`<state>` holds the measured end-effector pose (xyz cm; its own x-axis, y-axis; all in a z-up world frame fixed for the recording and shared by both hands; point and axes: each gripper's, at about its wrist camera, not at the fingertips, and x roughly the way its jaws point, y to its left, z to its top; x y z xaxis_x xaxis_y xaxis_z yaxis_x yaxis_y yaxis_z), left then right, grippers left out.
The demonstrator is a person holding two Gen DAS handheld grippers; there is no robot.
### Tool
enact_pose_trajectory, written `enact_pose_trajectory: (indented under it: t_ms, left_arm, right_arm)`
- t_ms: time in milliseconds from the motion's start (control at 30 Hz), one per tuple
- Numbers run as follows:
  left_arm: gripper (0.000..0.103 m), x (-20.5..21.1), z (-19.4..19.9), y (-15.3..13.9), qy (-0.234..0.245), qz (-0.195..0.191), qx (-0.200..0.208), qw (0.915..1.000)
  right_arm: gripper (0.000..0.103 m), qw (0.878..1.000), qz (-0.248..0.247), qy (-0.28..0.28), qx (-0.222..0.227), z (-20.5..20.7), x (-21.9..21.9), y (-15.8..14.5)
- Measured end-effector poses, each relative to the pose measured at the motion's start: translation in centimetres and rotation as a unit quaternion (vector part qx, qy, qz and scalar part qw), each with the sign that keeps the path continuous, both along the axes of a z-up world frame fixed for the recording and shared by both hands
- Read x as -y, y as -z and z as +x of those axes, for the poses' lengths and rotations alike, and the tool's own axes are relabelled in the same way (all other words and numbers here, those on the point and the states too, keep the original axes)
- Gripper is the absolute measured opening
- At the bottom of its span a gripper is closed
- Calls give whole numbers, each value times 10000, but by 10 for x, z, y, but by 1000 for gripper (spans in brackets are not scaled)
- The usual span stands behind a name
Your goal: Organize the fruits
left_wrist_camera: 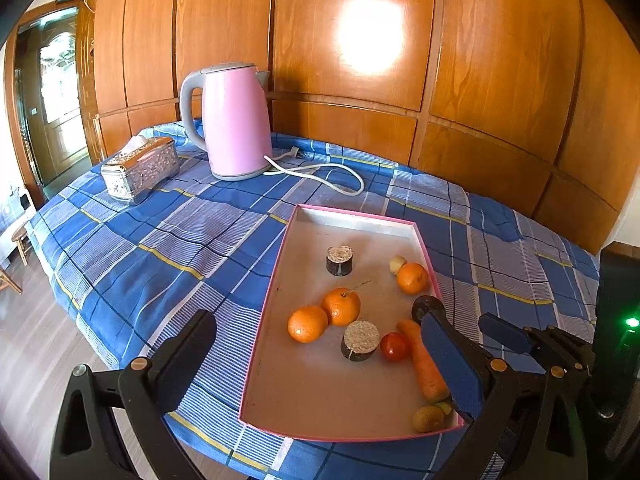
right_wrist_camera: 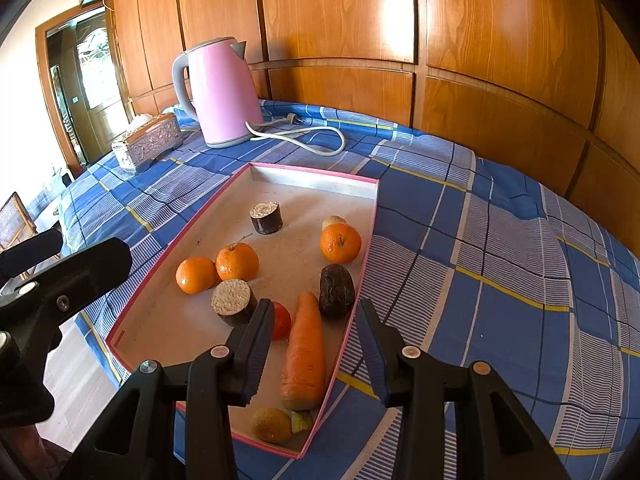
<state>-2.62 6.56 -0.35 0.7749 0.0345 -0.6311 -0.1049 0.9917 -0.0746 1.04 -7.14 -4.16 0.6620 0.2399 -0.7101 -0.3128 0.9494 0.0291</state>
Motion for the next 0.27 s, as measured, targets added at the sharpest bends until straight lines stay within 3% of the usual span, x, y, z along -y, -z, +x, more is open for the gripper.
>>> enact_pose_trajectory:
  t_ms: [267]
  left_arm:
    - [103, 1, -1, 0, 60, -4, 35, 10000]
  right_arm:
    - [42, 10000, 13, 23, 3, 1, 5, 1]
